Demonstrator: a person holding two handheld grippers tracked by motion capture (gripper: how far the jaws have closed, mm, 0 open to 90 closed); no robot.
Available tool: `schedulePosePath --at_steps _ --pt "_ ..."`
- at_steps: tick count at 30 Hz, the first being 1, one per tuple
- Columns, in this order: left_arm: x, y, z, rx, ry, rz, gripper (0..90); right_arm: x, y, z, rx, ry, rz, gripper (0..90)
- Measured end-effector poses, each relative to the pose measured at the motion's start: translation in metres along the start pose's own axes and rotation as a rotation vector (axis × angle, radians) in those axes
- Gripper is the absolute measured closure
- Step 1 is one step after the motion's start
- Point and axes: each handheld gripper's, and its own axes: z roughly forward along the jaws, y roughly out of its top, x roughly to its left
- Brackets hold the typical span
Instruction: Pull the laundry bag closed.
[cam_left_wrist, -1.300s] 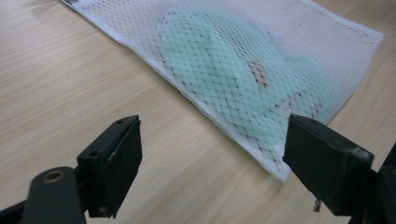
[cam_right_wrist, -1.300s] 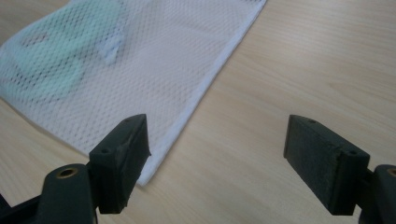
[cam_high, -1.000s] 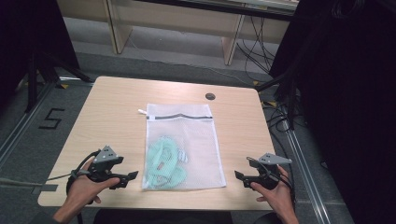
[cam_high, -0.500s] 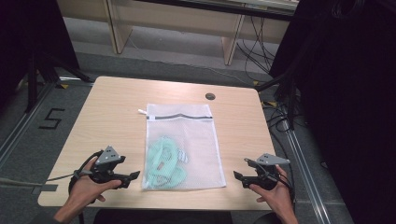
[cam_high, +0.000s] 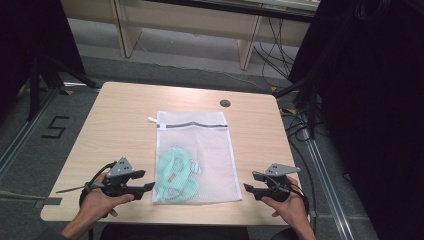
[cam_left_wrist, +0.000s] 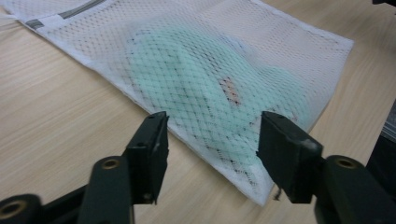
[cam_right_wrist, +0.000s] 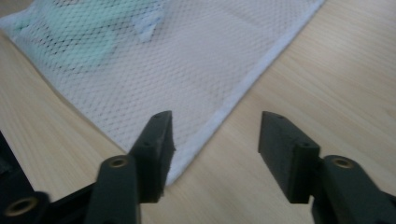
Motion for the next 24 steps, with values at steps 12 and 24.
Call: schedulePosePath --at_steps 12,24 --pt "-0.014 0.005 0.023 0.043 -0.083 0.060 87.2 0.011 0.023 0.035 0.061 0.069 -0.183 88.7" --pt "-0.016 0.006 0.048 0.118 -0.087 0.109 89.5 0.015 0.032 0.061 0.179 0.092 -0.230 90.0"
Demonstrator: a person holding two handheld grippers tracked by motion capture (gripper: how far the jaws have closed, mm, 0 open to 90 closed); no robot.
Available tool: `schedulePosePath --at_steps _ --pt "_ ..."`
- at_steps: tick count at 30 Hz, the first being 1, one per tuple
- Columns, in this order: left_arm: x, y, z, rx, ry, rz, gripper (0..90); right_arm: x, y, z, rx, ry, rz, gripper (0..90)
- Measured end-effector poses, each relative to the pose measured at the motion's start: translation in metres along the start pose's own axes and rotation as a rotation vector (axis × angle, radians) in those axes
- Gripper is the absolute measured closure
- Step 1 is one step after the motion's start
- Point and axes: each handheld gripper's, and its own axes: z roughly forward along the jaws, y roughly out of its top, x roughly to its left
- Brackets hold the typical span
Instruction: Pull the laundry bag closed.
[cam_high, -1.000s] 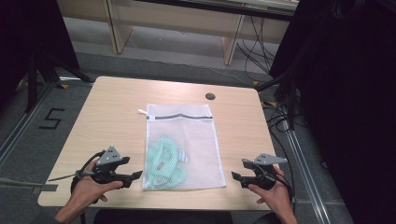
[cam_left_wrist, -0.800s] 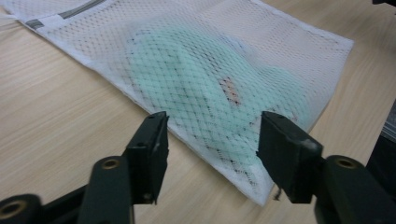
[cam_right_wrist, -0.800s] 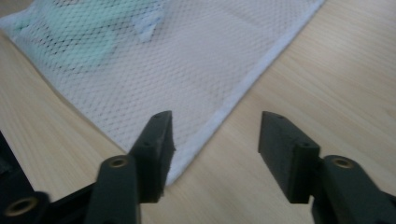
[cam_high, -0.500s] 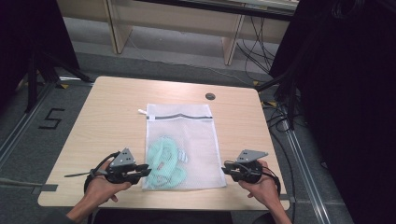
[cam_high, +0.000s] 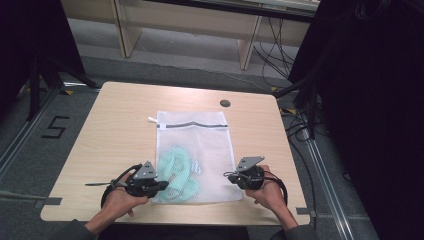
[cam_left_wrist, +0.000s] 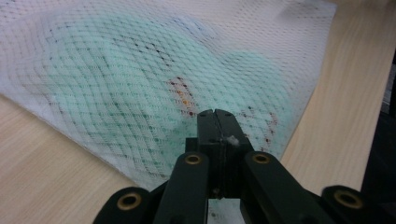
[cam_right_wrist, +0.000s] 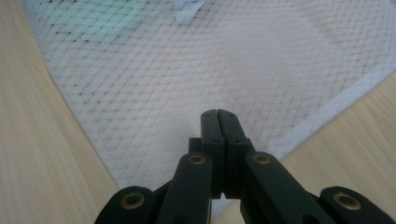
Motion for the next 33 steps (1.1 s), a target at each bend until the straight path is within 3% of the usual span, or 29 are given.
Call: schedulePosePath --at_steps 1,3,4,5,6,7,9,12,15,18,20,21,22,25,30,31,32,33 --pt "0.001 0.000 0.002 0.007 0.003 0.005 89.5 -0.001 0.000 0.005 0.017 0.001 -0.031 90.0" --pt "0.004 -0.001 0.005 0.009 -0.014 -0.008 89.5 -0.002 0.001 0.007 0.036 0.004 -0.033 90.0" --pt "0.003 -0.001 0.006 -0.008 -0.025 -0.058 89.5 -0.002 0.001 0.009 0.039 -0.002 -0.039 90.0" --pt "0.004 -0.002 0.007 -0.013 -0.027 -0.064 89.5 -0.002 0.002 0.010 0.044 -0.008 -0.058 90.0" --pt "0.007 -0.002 0.007 0.010 -0.020 -0.027 89.5 -0.001 0.002 0.012 0.050 -0.005 -0.056 90.0" --pt "0.007 -0.002 0.007 0.014 -0.014 -0.026 89.5 -0.001 0.003 0.014 0.054 -0.007 -0.072 90.0" --pt "0.006 -0.003 0.010 0.004 -0.014 -0.063 89.5 -0.001 0.002 0.018 0.092 -0.003 -0.067 90.0" --pt "0.010 -0.003 0.009 0.023 -0.017 -0.029 89.5 0.000 0.002 0.020 0.099 -0.001 -0.071 90.0" --pt "0.009 -0.003 0.012 0.011 -0.017 -0.072 89.5 0.001 0.002 0.020 0.095 0.003 -0.085 90.0" --pt "0.012 -0.002 0.012 0.029 -0.012 -0.030 89.5 0.003 0.002 0.019 0.103 0.012 -0.068 90.0" --pt "0.013 -0.003 0.013 0.026 -0.009 -0.058 89.6 0.006 0.004 0.019 0.121 0.016 -0.085 90.0" --pt "0.015 -0.002 0.012 0.029 0.001 -0.038 89.6 0.006 0.004 0.019 0.121 0.016 -0.085 90.0" --pt "0.015 -0.003 0.012 0.035 -0.002 -0.049 89.6 0.005 0.004 0.019 0.113 0.024 -0.099 90.0" --pt "0.019 -0.003 0.012 0.030 0.012 -0.061 89.6 0.009 0.003 0.020 0.113 0.024 -0.075 90.0" --pt "0.027 -0.002 0.011 0.038 0.030 -0.058 89.6 0.019 0.008 0.021 0.126 0.055 -0.118 90.0" --pt "0.030 -0.001 0.011 0.044 0.034 -0.041 89.6 0.019 0.008 0.021 0.126 0.055 -0.118 90.0" --pt "0.031 -0.002 0.012 0.040 0.042 -0.060 89.6 0.018 0.010 0.023 0.116 0.062 -0.168 90.0" --pt "0.032 -0.001 0.011 0.043 0.048 -0.059 89.6 0.025 0.010 0.022 0.134 0.064 -0.115 90.0"
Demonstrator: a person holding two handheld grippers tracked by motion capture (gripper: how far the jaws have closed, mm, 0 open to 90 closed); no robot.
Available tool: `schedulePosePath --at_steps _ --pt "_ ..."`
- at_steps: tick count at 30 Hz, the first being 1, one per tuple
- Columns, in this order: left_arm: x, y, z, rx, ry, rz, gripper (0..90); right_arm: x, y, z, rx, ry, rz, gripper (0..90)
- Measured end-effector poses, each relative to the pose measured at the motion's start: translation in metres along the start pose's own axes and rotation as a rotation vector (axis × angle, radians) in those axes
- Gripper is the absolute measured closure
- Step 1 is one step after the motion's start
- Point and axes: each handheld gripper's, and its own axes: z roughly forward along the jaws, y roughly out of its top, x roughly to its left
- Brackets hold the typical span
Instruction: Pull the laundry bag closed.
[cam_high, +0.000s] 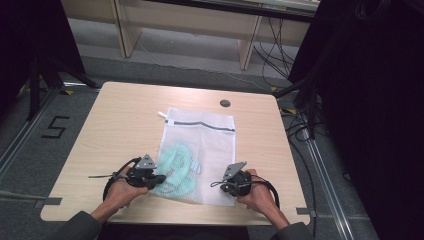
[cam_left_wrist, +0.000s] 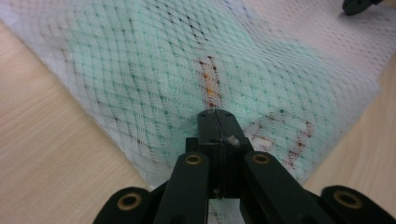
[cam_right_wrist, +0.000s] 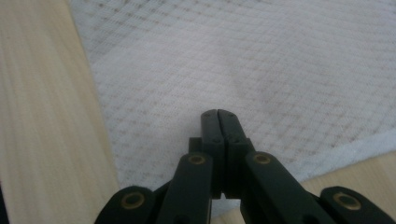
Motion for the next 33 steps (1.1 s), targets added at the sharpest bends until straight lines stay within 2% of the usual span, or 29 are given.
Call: schedulePosePath --at_steps 1,2,6,7,9,10,15,16,20,21,28,30,31,33 --pt "0.002 0.000 -0.001 0.004 0.000 0.007 89.6 0.001 0.001 0.001 -0.005 0.001 -0.015 90.0" --pt "0.009 0.001 -0.002 0.012 0.011 0.032 89.5 0.002 0.003 0.001 -0.008 0.010 -0.037 90.0" --pt "0.016 0.001 -0.002 0.015 0.022 0.008 89.5 0.005 0.005 0.003 -0.020 0.024 -0.054 90.0" --pt "0.020 0.003 -0.002 0.018 0.037 0.028 89.5 0.006 0.005 0.003 -0.016 0.031 -0.054 90.0" --pt "0.020 0.003 -0.001 0.017 0.037 0.018 89.5 0.008 0.007 0.003 -0.012 0.031 -0.061 90.0" --pt "0.022 0.004 -0.001 0.018 0.044 0.034 89.5 0.009 0.008 0.004 -0.014 0.034 -0.070 90.0" --pt "0.029 0.006 0.002 0.016 0.068 0.019 89.5 0.017 0.014 0.007 -0.009 0.050 -0.081 90.0" --pt "0.031 0.006 0.002 0.013 0.073 0.017 89.5 0.019 0.017 0.008 -0.013 0.056 -0.096 90.0" --pt "0.040 0.010 0.003 0.021 0.096 0.033 89.5 0.023 0.023 0.012 -0.020 0.070 -0.109 90.0" --pt "0.042 0.010 0.004 0.020 0.101 0.020 89.5 0.025 0.026 0.013 -0.019 0.073 -0.113 90.0" --pt "0.054 0.014 0.006 0.025 0.128 0.045 89.5 0.037 0.044 0.022 -0.015 0.110 -0.144 90.0" --pt "0.056 0.015 0.008 0.023 0.130 0.031 89.5 0.038 0.047 0.024 -0.019 0.111 -0.159 90.0" --pt "0.058 0.016 0.008 0.028 0.134 0.037 89.5 0.040 0.049 0.025 -0.021 0.122 -0.148 90.0" --pt "0.061 0.018 0.009 0.031 0.146 0.048 89.5 0.042 0.053 0.027 -0.021 0.124 -0.158 90.0"
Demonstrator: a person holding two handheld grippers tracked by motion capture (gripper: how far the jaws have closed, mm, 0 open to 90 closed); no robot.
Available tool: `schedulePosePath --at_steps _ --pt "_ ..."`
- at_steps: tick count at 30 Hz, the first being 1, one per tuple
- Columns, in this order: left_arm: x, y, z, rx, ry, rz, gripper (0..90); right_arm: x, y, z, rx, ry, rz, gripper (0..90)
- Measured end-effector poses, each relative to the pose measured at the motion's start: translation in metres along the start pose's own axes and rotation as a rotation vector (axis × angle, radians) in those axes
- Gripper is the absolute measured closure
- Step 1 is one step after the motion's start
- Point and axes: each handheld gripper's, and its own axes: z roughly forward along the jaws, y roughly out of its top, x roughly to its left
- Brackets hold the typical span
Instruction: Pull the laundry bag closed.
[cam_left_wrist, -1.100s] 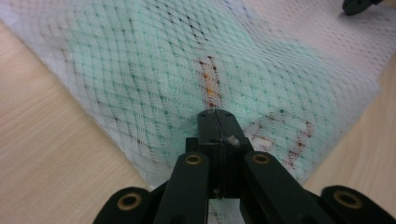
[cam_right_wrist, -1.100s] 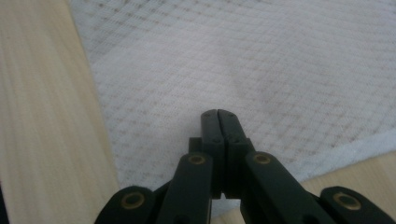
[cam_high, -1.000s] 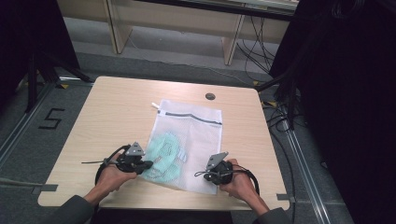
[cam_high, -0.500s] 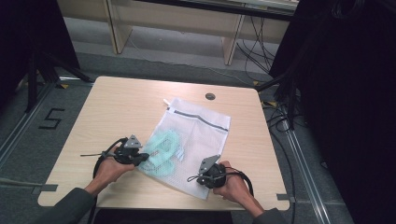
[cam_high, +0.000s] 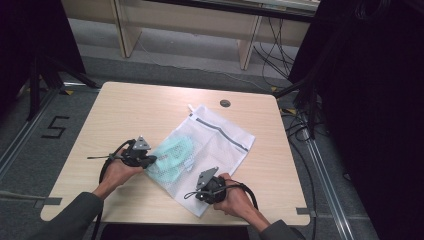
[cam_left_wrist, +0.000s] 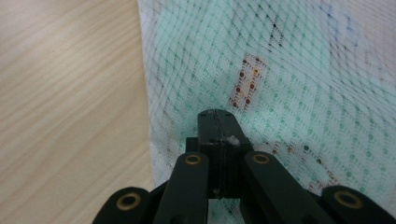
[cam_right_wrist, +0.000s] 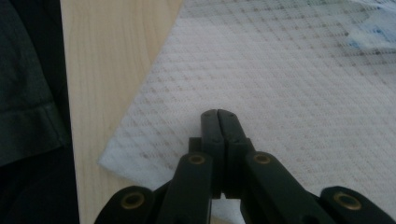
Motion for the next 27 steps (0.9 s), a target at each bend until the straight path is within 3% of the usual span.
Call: schedulePosePath --at_steps 1,5,6,9,12,13,16,17,20,22,23,25,27 --pt "0.002 0.001 0.000 0.004 0.010 0.015 89.5 0.003 0.002 0.001 0.007 0.005 0.025 90.0" --pt "0.005 0.004 0.005 0.002 0.029 0.025 89.5 0.004 0.013 0.008 -0.011 0.014 -0.028 90.0" --pt "0.007 0.006 0.005 0.015 0.045 0.051 89.5 0.007 0.018 0.011 -0.013 0.021 -0.024 90.0" --pt "0.009 0.007 0.008 0.009 0.043 0.045 89.5 0.010 0.026 0.016 -0.017 0.036 -0.029 90.0" --pt "0.013 0.011 0.010 0.022 0.071 0.090 89.5 0.012 0.032 0.020 -0.025 0.046 -0.034 90.0" --pt "0.014 0.011 0.011 0.017 0.073 0.068 89.5 0.011 0.038 0.024 -0.040 0.044 -0.064 90.0" --pt "0.017 0.013 0.014 0.014 0.079 0.068 89.5 0.014 0.044 0.028 -0.045 0.053 -0.067 90.0" --pt "0.019 0.014 0.014 0.017 0.087 0.090 89.5 0.017 0.046 0.029 -0.040 0.058 -0.035 90.0" --pt "0.020 0.015 0.016 0.012 0.089 0.094 89.5 0.018 0.054 0.035 -0.061 0.065 -0.085 90.0" --pt "0.022 0.016 0.016 0.016 0.097 0.094 89.5 0.019 0.055 0.036 -0.061 0.069 -0.083 90.0" --pt "0.022 0.016 0.016 0.009 0.097 0.092 89.5 0.020 0.054 0.035 -0.062 0.075 -0.056 90.0" --pt "0.023 0.017 0.013 -0.009 0.110 0.086 89.3 0.018 0.053 0.033 -0.068 0.074 -0.067 90.0" --pt "0.024 0.019 0.007 -0.048 0.107 0.046 89.2 0.013 0.051 0.025 -0.090 0.072 -0.042 90.0"
